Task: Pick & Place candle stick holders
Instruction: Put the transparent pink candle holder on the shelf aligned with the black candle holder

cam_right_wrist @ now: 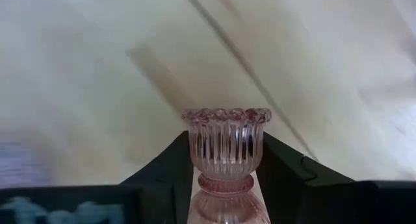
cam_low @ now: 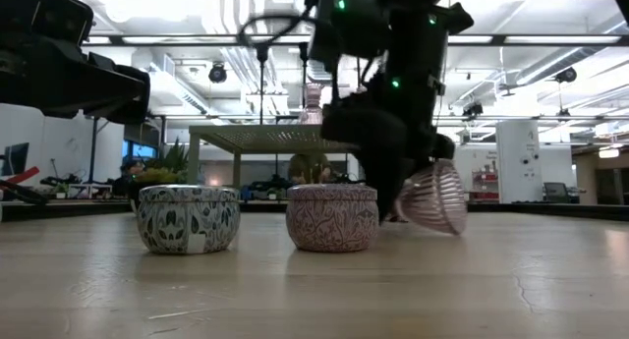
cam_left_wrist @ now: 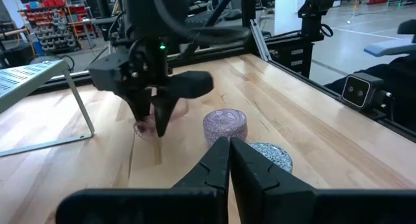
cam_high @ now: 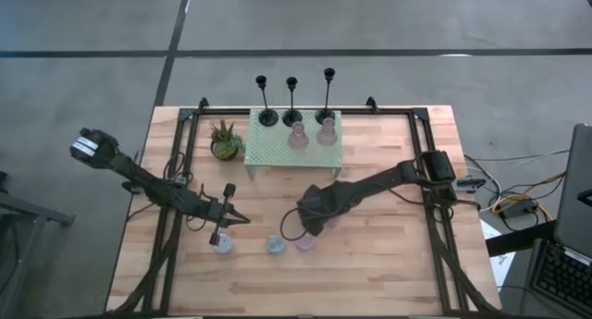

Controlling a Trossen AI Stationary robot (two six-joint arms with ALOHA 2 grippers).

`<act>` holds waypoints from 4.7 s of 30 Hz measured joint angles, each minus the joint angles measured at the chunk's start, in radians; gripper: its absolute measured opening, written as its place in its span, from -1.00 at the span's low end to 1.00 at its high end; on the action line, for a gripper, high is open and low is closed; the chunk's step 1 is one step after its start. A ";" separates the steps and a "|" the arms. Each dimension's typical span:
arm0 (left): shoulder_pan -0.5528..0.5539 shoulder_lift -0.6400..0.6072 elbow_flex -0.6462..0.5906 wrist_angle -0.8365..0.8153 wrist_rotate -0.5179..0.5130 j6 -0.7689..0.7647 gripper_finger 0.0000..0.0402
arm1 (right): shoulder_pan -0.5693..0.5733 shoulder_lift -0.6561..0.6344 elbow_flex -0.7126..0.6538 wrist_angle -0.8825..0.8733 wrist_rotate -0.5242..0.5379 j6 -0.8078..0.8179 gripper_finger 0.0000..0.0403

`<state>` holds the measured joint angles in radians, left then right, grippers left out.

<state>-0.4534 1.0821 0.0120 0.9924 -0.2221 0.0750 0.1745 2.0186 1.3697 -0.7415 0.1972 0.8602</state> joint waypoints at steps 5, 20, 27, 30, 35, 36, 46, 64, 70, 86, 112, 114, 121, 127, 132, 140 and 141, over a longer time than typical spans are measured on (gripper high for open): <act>0.000 0.000 0.000 0.000 0.000 0.000 -0.91 | 0.013 -0.001 0.036 0.103 0.003 -0.078 -0.32; 0.000 0.000 0.000 0.000 0.000 0.000 -0.92 | 0.022 -0.008 0.254 0.305 0.168 -0.439 -0.34; 0.000 0.000 0.000 0.000 0.000 0.000 -0.91 | 0.016 -0.008 0.300 0.486 0.226 -0.634 -0.34; 0.000 0.000 0.000 0.000 0.000 0.000 -0.91 | 0.008 -0.008 0.304 0.567 0.285 -0.716 -0.34; 0.000 0.000 0.000 0.000 0.000 0.000 -0.92 | -0.023 -0.010 0.281 0.721 0.327 -0.805 -0.34; 0.000 0.000 0.000 0.000 0.000 0.000 -0.92 | -0.033 -0.010 0.273 0.744 0.327 -0.811 -0.34; 0.000 0.000 0.000 0.000 0.000 0.000 -0.92 | -0.146 -0.010 0.166 1.022 0.322 -0.853 -0.34; 0.000 0.000 0.000 0.000 0.000 0.000 -0.91 | -0.248 -0.005 0.030 1.240 0.290 -0.724 -0.30; 0.000 0.000 0.000 0.000 0.000 0.000 -0.91 | -0.239 -0.005 0.015 1.257 0.293 -0.712 -0.30; 0.000 0.000 0.000 0.000 0.000 0.000 -0.91 | -0.250 -0.005 -0.005 1.246 0.303 -0.700 -0.30; 0.000 0.000 0.000 0.000 0.000 0.000 -0.92 | -0.253 -0.005 -0.040 1.222 0.296 -0.679 -0.19; 0.000 0.000 0.000 0.000 0.000 0.000 -0.92 | -0.253 -0.003 -0.041 1.211 0.291 -0.673 -0.13; 0.000 0.000 0.000 0.000 0.000 0.000 -0.91 | -0.255 -0.003 -0.045 1.214 0.298 -0.648 -0.05; 0.000 0.000 0.000 0.000 0.000 0.000 -0.91 | -0.253 -0.003 -0.033 1.226 0.300 -0.659 -0.07; 0.000 0.000 0.000 0.000 0.000 0.000 -0.91 | -0.250 -0.003 -0.023 1.225 0.301 -0.676 -0.06; 0.000 0.000 0.000 0.000 0.000 0.000 -0.91 | -0.239 -0.009 -0.021 1.225 0.312 -0.735 -0.11; 0.000 0.000 0.000 0.000 0.000 0.000 -0.91 | -0.238 -0.009 -0.021 1.224 0.326 -0.738 -0.13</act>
<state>-0.4534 1.0824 0.0120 0.9927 -0.2220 0.0749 -0.0633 2.0091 1.3483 0.4824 0.5235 0.1227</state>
